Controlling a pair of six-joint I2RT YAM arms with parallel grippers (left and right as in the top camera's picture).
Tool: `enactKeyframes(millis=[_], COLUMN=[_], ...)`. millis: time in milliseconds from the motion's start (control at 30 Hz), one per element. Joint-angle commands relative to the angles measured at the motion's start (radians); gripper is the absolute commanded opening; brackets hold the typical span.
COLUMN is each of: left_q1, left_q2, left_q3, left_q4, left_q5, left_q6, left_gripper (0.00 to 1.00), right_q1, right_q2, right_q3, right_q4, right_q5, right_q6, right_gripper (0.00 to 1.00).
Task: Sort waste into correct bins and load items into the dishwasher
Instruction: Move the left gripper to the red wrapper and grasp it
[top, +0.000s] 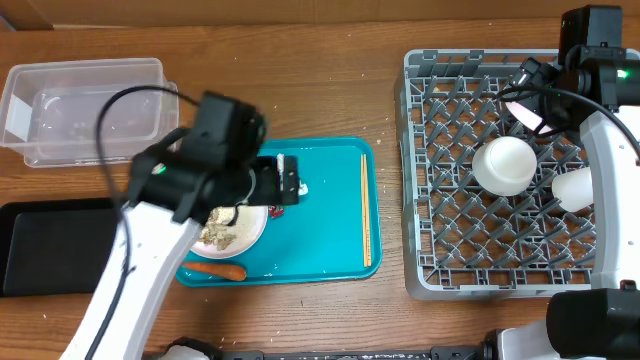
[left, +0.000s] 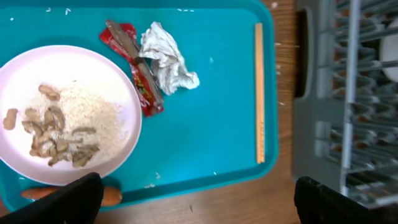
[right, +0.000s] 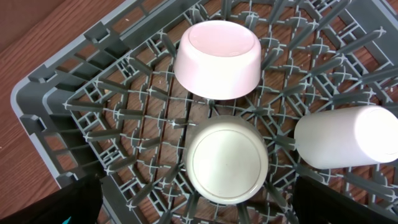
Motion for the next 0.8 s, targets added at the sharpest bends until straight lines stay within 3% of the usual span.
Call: enactKeyframes(millis=[0, 233, 400, 500, 767], left_q1=[-0.007, -0.002, -0.016, -0.016, -0.01], left_q2=[0.099, 0.282, 0.396, 0.456, 0.533], left_q3=[0.025, 0.025, 0.025, 0.025, 0.025], left_q4=[0.009, 0.023, 0.05, 0.061, 0.085], left_q5=[-0.077, -0.078, -0.086, -0.129, -0.18], left_q6=[-0.029, -0.017, -0.043, -0.076, -0.078], left_gripper=[1.0, 1.0, 0.85, 0.84, 0.6], right_q1=[0.002, 0.002, 0.002, 0.002, 0.002], right_q2=[-0.02, -0.02, -0.02, -0.02, -0.02], right_q3=[0.018, 0.017, 0.017, 0.017, 0.018], right_q4=[0.006, 0.006, 0.006, 0.006, 0.006], right_q5=[0.014, 0.014, 0.014, 0.014, 0.014], right_q6=[0.002, 0.002, 0.002, 0.002, 0.002], right_gripper=[1.0, 1.0, 1.0, 1.0, 1.0])
